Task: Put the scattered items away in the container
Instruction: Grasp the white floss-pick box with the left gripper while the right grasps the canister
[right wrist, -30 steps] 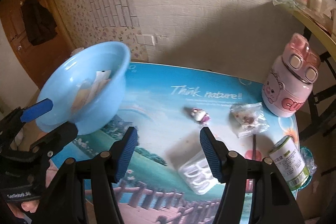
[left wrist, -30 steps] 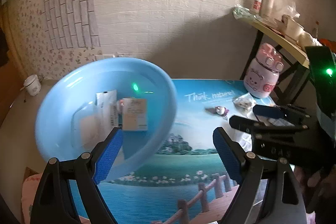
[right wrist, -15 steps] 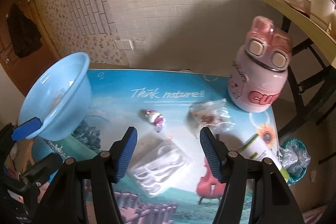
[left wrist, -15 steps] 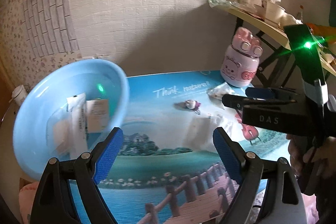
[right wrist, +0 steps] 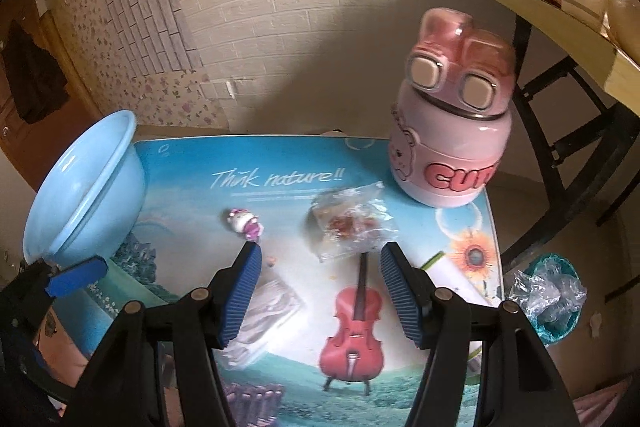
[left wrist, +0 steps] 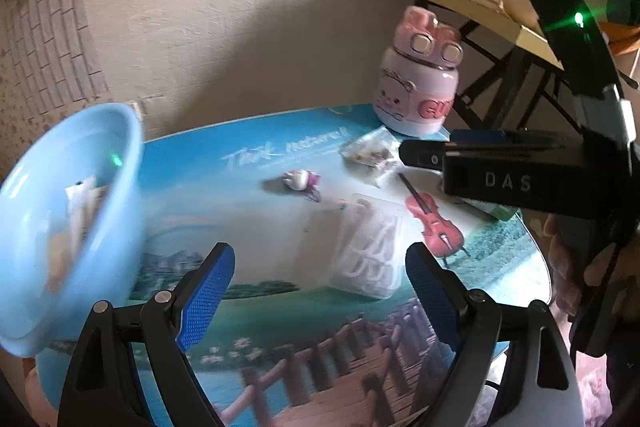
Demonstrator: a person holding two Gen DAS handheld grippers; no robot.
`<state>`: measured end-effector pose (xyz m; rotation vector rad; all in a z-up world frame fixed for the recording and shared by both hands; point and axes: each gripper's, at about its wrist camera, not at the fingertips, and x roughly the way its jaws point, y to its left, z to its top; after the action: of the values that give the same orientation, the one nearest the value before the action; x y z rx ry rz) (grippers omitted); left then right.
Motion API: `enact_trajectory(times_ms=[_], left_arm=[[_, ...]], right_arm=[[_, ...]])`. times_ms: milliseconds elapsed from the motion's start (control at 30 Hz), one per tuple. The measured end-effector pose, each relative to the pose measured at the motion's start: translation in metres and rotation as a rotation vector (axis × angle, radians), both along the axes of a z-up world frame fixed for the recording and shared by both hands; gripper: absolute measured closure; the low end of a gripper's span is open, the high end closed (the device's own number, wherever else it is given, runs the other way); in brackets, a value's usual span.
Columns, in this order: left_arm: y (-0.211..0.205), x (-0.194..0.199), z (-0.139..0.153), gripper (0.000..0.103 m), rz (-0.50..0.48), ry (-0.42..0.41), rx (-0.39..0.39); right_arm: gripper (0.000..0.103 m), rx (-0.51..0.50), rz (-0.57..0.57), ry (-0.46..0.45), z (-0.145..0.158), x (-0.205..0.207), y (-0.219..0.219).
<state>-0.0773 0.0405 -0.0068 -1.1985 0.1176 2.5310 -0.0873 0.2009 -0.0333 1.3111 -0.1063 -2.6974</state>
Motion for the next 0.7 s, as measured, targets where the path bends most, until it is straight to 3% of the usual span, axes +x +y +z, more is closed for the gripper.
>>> enact_trajectory(times_ms=[700], left_arm=[[0.047,-0.034,-0.049,0.020,-0.034,-0.072,-0.044]], right_arm=[[0.039,0.012,-0.015,-0.018,-0.023,0.005,0.060]])
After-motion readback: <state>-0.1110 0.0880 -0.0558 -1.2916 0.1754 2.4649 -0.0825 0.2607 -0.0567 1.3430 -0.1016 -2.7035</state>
